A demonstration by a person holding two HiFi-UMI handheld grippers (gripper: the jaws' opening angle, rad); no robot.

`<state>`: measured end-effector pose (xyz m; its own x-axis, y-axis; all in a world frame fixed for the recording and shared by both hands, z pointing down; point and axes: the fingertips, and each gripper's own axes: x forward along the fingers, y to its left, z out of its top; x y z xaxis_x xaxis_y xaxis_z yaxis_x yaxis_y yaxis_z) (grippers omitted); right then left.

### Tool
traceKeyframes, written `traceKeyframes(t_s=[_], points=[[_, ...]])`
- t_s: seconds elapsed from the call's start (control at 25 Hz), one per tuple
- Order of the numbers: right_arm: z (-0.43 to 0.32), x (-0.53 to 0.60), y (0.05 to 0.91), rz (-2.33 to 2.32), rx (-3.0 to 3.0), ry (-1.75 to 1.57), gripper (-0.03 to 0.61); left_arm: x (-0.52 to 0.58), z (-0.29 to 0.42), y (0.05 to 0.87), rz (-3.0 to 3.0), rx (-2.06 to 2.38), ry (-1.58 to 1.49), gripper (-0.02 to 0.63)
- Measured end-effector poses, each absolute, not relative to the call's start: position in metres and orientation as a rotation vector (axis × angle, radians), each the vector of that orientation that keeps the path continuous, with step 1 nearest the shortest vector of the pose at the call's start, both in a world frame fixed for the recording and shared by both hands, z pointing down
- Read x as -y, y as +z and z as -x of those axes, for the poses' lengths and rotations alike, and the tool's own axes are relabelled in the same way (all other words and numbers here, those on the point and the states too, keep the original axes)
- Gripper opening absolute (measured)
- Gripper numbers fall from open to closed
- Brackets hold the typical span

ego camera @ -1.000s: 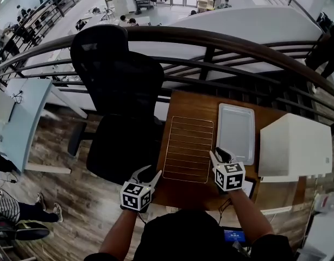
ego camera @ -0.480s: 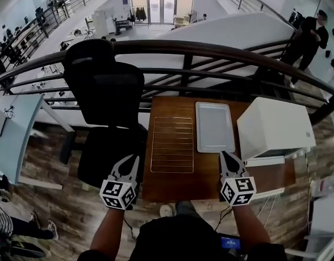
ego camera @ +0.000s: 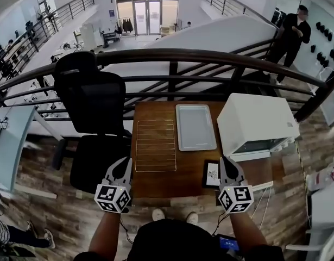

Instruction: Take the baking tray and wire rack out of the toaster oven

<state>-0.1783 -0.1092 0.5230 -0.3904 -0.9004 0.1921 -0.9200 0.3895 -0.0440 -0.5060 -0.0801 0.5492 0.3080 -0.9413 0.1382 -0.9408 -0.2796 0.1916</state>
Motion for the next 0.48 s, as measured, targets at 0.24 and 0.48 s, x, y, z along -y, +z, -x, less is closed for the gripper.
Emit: traceKeyframes(t_s=[0.24,0.48], points=[[0.138,0.087,0.510,-1.601,2.583,0.182,-0.005,0.057,0.463,0.533,-2.355,1.769,-0.039,0.012],[0.098,0.081,0.513,-1.574,2.592,0.177,-0.006,0.045,0.424,0.523,-2.351,1.790,-0.061,0.012]])
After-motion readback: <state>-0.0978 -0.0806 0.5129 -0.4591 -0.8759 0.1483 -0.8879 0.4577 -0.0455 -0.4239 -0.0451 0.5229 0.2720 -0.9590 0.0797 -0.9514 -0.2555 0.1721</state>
